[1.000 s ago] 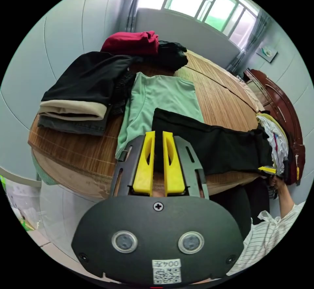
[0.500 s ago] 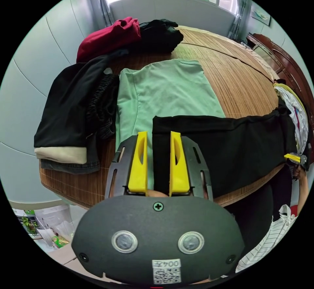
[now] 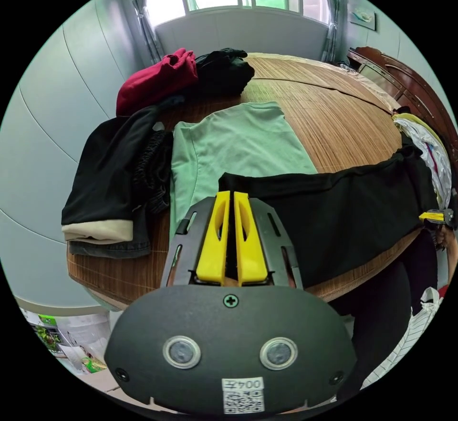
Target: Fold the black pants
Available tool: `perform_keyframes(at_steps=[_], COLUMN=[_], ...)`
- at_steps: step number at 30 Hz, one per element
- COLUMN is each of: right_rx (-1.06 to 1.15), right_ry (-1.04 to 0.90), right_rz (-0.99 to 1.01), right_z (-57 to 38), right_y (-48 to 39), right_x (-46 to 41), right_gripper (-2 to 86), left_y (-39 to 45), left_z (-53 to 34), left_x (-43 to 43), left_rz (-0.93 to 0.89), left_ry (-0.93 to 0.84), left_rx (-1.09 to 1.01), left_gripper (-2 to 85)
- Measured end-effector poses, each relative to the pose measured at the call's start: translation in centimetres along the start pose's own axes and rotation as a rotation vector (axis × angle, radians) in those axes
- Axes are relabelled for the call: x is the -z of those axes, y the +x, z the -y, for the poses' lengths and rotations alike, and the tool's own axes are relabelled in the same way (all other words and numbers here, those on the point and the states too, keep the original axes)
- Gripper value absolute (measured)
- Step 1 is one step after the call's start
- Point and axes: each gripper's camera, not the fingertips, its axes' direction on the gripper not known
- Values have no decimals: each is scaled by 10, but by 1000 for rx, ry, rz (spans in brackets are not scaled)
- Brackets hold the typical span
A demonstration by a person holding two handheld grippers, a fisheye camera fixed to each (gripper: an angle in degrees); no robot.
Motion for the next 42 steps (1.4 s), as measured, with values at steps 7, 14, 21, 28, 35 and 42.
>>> perform_keyframes(at_steps=[7, 14, 21, 28, 35, 42], right_rx=[-6, -15, -19, -27, -30, -5], right_ry=[2, 10, 11, 21, 31, 266], right_rz=[6, 15, 24, 36, 49, -59], right_z=[1, 0, -1, -3, -8, -1], right_y=[4, 8, 10, 11, 12, -14], right_x=[3, 5, 8, 10, 14, 71], right_gripper=[-6, -6, -5, -5, -6, -7], left_y=[-10, -9, -40, -33, -79, -23], left_z=[8, 12, 26, 43, 25, 29], left_x=[-30, -37, 0, -48, -16, 47], left_rz=[-63, -15, -78, 19, -78, -220], left_ry=[-112, -130, -14, -201, -76, 84], left_rx=[15, 18, 182, 206, 513, 257], left_gripper=[73, 36, 10, 10, 12, 4])
